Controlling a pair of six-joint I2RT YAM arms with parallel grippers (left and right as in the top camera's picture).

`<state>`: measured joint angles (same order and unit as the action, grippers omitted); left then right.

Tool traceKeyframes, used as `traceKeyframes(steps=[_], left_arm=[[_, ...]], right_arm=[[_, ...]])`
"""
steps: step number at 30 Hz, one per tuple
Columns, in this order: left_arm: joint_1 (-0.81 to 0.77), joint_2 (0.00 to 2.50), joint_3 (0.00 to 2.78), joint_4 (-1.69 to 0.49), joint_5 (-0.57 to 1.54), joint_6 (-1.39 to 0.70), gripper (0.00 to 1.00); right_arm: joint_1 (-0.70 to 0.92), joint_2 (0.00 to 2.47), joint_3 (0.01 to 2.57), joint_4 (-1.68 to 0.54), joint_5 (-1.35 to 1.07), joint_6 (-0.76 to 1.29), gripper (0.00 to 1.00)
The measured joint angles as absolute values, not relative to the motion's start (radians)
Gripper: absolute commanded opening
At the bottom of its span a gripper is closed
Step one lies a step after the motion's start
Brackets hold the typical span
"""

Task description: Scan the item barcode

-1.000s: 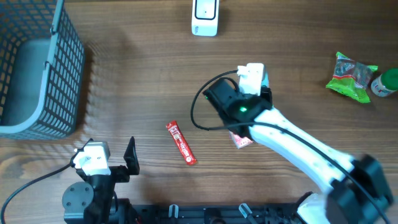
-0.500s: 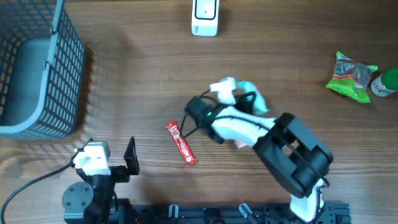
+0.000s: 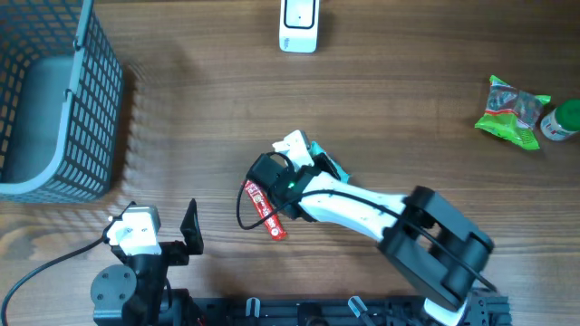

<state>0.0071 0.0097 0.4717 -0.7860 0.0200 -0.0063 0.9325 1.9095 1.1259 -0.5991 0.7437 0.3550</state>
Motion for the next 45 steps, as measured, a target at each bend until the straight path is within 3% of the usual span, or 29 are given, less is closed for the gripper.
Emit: traceKeyframes(steps=[7,10,14,18,20,21,23,24,27,30,31,32,45], left_arm=[[0.007,0.010,0.472,-0.786,0.020,-0.006,1.00],[0.007,0.010,0.472,-0.786,0.020,-0.006,1.00],[0.007,0.010,0.472,-0.786,0.020,-0.006,1.00],[0.007,0.010,0.472,-0.786,0.020,-0.006,1.00],[0.007,0.010,0.472,-0.786,0.020,-0.006,1.00],[0.007,0.010,0.472,-0.786,0.020,-0.006,1.00],[0.007,0.010,0.472,-0.786,0.020,-0.006,1.00],[0.007,0.010,0.472,-0.786,0.020,-0.006,1.00],[0.007,0.010,0.472,-0.786,0.020,-0.006,1.00],[0.007,0.010,0.472,-0.786,0.020,-0.006,1.00],[0.007,0.010,0.472,-0.786,0.020,-0.006,1.00],[0.007,0.010,0.472,-0.786,0.020,-0.006,1.00],[0.007,0.010,0.472,-0.786,0.020,-0.006,1.00]], right_arm=[[0.863,1.671,1.148,-0.580,0.476,0.297,0.04],[0.813,1.583,1.157,-0.580,0.360,0.273,0.17],[0.731,1.484,1.165,-0.630,0.127,0.260,0.04],[0.717,1.496,1.159,-0.623,0.020,0.311,0.08],[0.717,1.530,1.150,-0.611,-0.012,0.332,0.57],[0.717,1.560,1.144,-0.605,-0.031,0.346,0.74],[0.717,1.623,1.132,-0.575,-0.062,0.362,0.95],[0.717,1.660,1.127,-0.549,-0.075,0.367,1.00],[0.717,1.715,1.117,-0.499,-0.097,0.378,0.96],[0.717,1.716,1.118,-0.485,-0.108,0.395,0.47],[0.717,1.716,1.121,-0.486,-0.113,0.407,0.20],[0.717,1.716,1.125,-0.489,-0.121,0.415,0.07],[0.717,1.682,1.140,-0.542,-0.162,0.498,0.04]])
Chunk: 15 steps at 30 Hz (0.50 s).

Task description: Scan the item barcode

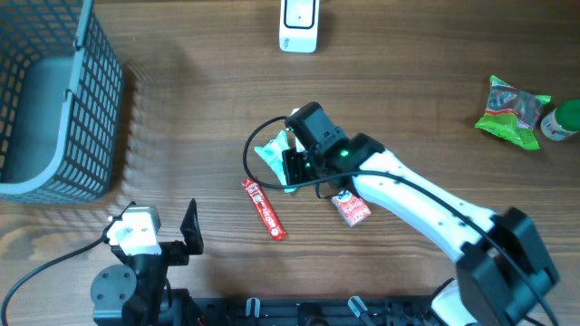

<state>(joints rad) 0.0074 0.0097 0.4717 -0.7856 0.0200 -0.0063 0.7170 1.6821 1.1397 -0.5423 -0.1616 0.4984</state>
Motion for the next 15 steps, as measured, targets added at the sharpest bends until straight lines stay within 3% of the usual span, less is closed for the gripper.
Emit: traceKeyframes(steps=[7,15], left_arm=[[0.007,0.010,0.472,-0.786,0.020,-0.006,1.00],[0.007,0.010,0.472,-0.786,0.020,-0.006,1.00]], right_arm=[[0.716,1.892,1.142,-0.473,-0.255,0.564,0.04],[0.718,1.915,1.147,-0.494,-0.297,0.578,0.04]])
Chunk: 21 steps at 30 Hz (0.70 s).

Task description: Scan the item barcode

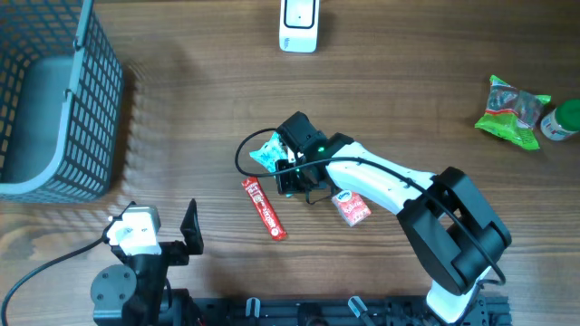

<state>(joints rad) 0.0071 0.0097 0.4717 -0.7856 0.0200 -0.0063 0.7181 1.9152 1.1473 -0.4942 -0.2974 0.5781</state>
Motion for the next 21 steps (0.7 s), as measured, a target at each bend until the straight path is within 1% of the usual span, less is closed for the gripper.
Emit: traceKeyframes(steps=[6,14,17,21], left_arm=[[0.007,0.010,0.472,-0.786,0.020,-0.006,1.00],[0.007,0.010,0.472,-0.786,0.020,-0.006,1.00],[0.007,0.010,0.472,-0.786,0.020,-0.006,1.00],[0.007,0.010,0.472,-0.786,0.020,-0.006,1.00]], right_arm=[[0.718,1.913,1.169,-0.519,-0.313,0.547,0.04],[0.718,1.824,1.205,-0.524,-0.196,0.545,0.04],[0.718,1.832,1.207,-0.528,-0.167,0.545,0.04],[0.716,1.904,1.210,-0.567,-0.148,0.561,0.04]])
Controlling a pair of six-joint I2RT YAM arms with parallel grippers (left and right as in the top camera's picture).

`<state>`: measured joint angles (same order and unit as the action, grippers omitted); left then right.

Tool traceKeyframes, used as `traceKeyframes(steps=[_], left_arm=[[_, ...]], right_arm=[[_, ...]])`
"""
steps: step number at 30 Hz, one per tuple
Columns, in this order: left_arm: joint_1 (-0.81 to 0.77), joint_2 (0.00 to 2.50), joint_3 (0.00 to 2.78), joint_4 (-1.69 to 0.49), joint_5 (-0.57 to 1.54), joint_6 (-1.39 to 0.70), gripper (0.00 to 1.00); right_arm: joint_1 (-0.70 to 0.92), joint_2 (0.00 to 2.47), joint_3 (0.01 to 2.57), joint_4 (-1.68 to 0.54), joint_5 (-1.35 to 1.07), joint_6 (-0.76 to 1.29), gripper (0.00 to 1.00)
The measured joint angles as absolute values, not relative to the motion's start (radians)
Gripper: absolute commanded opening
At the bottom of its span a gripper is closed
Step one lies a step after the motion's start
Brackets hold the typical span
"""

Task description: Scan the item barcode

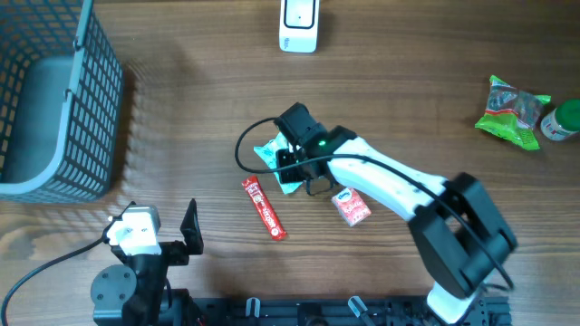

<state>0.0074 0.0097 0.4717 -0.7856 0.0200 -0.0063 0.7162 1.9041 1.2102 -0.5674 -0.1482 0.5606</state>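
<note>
A teal packet (268, 154) lies flat at the table's middle, and my right gripper (286, 167) is down over its right part, with its fingers hidden from above. A long red bar (264, 210) lies just below-left of it. To the right, under the right arm, sits a small red packet (352, 207). The white scanner (299, 23) stands at the far edge. At the near left edge my left gripper (161, 225) rests open, holding nothing.
A grey wire basket (86, 109) fills the far left corner. A green snack bag (510, 110) and a green-capped bottle (565, 119) sit at the far right. The right arm's black cable (243, 154) loops to the left of the teal packet.
My right gripper has shifted slightly up and back over the teal packet, which has barely moved. The red bar, the small red packet and the left arm are unchanged.
At first my right gripper hung beside the red bar, covering the teal packet and the small red packet. Then it stood further right over the teal packet, with both red items in plain view. It has stayed on that packet since, turning a little.
</note>
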Motion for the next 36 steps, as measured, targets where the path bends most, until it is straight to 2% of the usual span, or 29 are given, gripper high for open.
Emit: traceKeyframes(steps=[12,22,36], left_arm=[[0.007,0.010,0.472,-0.786,0.020,-0.006,1.00],[0.007,0.010,0.472,-0.786,0.020,-0.006,1.00],[0.007,0.010,0.472,-0.786,0.020,-0.006,1.00]], right_arm=[[0.710,1.942,1.223,-0.599,-0.228,0.564,0.04],[0.711,1.794,1.217,-0.597,-0.207,0.560,0.04],[0.710,1.947,1.198,-0.579,-0.287,0.564,0.04]])
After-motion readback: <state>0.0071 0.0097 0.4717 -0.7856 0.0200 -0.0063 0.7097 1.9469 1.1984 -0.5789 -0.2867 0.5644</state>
